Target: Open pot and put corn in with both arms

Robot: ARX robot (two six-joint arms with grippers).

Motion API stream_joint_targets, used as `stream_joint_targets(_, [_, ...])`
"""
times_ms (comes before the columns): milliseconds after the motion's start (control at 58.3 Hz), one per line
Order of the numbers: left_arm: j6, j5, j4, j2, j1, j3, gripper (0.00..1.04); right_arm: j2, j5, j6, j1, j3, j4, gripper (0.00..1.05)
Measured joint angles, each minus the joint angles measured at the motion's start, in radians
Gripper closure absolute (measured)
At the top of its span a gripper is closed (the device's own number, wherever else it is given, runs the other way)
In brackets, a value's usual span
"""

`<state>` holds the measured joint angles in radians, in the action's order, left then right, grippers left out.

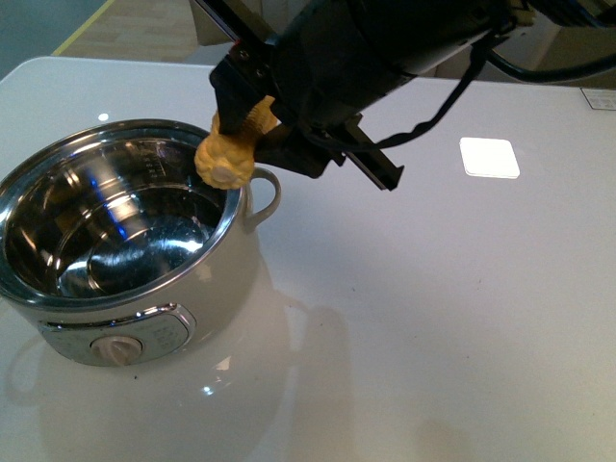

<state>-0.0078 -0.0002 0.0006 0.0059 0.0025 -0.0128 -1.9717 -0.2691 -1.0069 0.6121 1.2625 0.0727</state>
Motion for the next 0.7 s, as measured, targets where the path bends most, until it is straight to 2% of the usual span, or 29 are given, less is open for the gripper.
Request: stream_joint_targets(703, [0.0,0.0,0.0,0.0,0.0,0.0,0.07,-0.132,-0.03,-0.026,0.094,0.11,0.035,0.9])
